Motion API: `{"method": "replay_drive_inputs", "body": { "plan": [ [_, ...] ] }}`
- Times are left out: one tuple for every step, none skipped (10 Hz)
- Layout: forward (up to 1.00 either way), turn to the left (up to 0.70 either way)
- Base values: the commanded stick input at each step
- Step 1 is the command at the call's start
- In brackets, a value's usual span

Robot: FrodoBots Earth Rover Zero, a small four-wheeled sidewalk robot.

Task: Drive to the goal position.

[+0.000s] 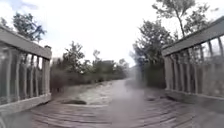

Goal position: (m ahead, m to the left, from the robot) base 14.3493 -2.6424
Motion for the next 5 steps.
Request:
{"method": "replay_drive_inputs", "body": {
  "plan": [
    [0.69,0.0],
    [0.69,-0.07],
    [0.69,0.01],
    [0.69,0.01],
    [0.69,0.01]
  ]
}}
